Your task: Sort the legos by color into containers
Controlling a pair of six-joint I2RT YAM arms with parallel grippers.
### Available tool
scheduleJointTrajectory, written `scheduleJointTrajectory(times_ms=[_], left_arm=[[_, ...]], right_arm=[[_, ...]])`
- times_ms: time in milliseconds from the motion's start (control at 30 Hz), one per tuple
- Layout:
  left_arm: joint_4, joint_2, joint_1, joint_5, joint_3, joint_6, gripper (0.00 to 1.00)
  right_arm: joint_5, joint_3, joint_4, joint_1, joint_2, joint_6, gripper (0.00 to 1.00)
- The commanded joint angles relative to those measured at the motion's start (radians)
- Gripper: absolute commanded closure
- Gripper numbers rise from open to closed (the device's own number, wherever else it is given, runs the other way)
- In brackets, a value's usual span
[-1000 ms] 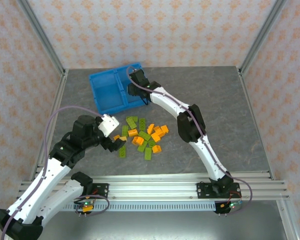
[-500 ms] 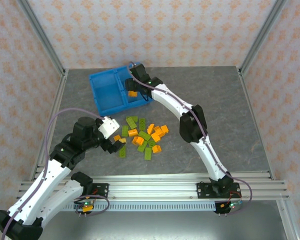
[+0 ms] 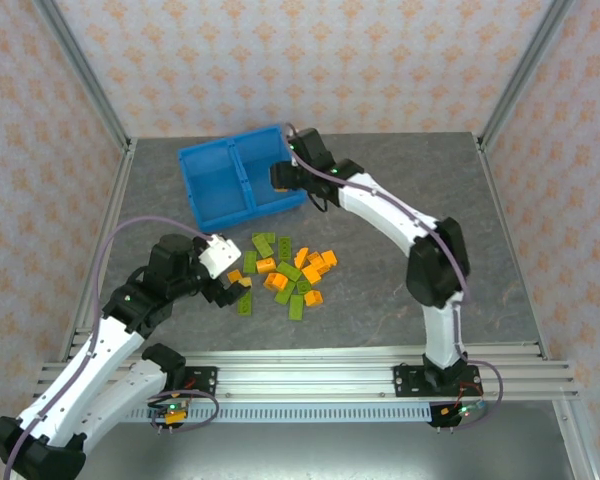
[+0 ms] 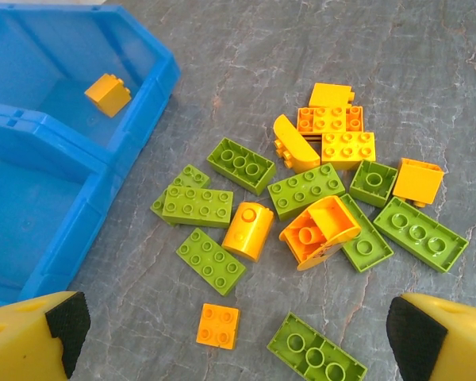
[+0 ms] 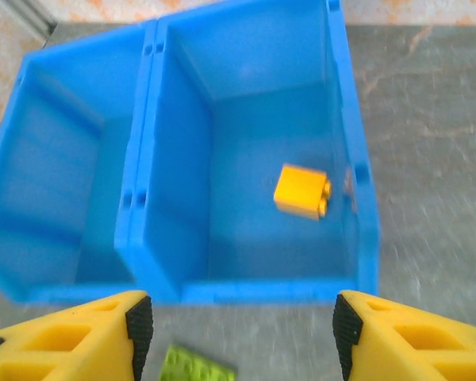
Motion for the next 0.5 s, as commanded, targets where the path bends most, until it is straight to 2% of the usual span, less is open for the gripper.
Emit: scheduleJointTrajectory(times_ms=[0,100,167,233,333,467], left_arm=[[0.028,0.007,-0.006,-0.022,-0.01,0.021,0.0],[0.025,0.017,-0.006,-0.027,-0.007,0.034,0.01],[0.021,0.026,-0.006,-0.041,-0.005,0.042,0.01],[0.018,0.038,-0.006,-0.058,-0.004,0.046,0.01],[0.012,0.046,-0.006,-0.057,-0.002,0.055,0.01],[-0.003,0.043,-0.007,-0.066,-0.001,0.065,0.01]], right_arm=[[-0.04,-0.189,0.064,0.001,-0.17,0.041,0.36],[-0.074,-0.331,0.054,0.008,-0.251,0.102,0.36],[-0.121,-0.364,0.016,0.019,-0.252,0.136,0.36],[-0.146,-0.36,-0.053,0.041,-0.216,0.152,0.33],[-0.079,-0.316,-0.136,0.079,-0.138,0.176,0.31],[-0.069,-0.238,-0.181,0.102,-0.034,0.191,0.31]])
